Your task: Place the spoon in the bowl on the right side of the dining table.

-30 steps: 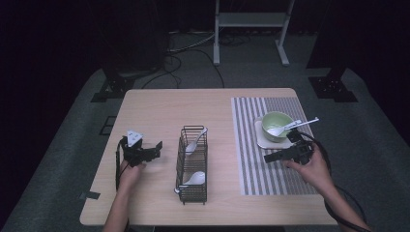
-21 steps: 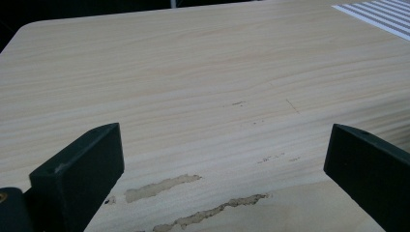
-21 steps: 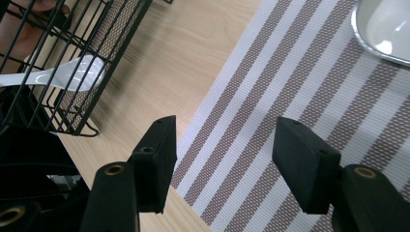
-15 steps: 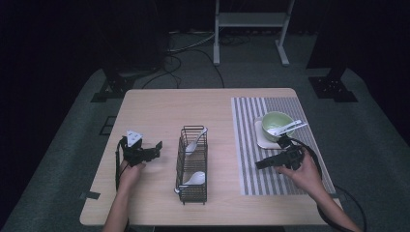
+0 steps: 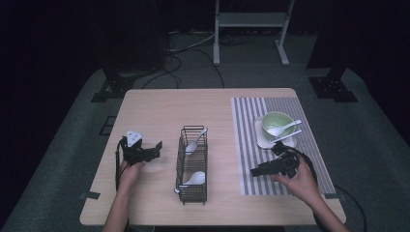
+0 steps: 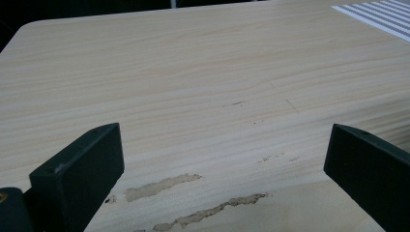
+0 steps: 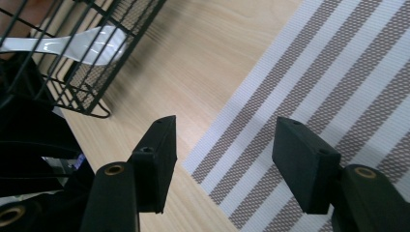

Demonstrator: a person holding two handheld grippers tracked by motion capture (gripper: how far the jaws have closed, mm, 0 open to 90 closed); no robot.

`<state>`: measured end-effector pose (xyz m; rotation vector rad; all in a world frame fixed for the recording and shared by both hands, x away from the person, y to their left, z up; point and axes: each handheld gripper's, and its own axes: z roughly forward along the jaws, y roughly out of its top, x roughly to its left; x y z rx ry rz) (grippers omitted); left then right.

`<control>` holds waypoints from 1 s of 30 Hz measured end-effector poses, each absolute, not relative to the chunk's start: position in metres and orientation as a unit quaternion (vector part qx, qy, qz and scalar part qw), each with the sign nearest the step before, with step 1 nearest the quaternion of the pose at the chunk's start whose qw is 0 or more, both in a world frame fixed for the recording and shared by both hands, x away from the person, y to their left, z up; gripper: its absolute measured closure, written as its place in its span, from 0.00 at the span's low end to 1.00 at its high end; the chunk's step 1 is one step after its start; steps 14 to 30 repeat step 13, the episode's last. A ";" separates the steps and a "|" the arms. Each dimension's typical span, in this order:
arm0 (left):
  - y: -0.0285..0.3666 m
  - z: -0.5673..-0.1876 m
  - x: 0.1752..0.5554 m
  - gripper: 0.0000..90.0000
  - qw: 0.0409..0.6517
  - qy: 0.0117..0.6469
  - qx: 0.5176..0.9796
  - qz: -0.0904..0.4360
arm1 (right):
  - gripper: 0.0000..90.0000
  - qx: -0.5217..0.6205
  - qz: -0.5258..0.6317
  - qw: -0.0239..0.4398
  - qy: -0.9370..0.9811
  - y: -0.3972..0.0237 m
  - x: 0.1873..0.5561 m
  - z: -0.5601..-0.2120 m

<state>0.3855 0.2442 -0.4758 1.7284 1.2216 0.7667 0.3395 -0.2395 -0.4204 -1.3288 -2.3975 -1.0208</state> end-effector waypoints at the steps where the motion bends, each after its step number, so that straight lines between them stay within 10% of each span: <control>1: 0.244 -0.476 0.385 0.00 0.431 0.490 0.693 0.307 | 0.45 -0.451 -0.349 0.108 -0.815 -0.239 0.337 -0.421; 30: 0.244 -0.476 0.386 0.00 0.427 0.490 0.696 0.305 | 0.46 -0.442 -0.405 0.106 -0.793 -0.246 0.306 -0.439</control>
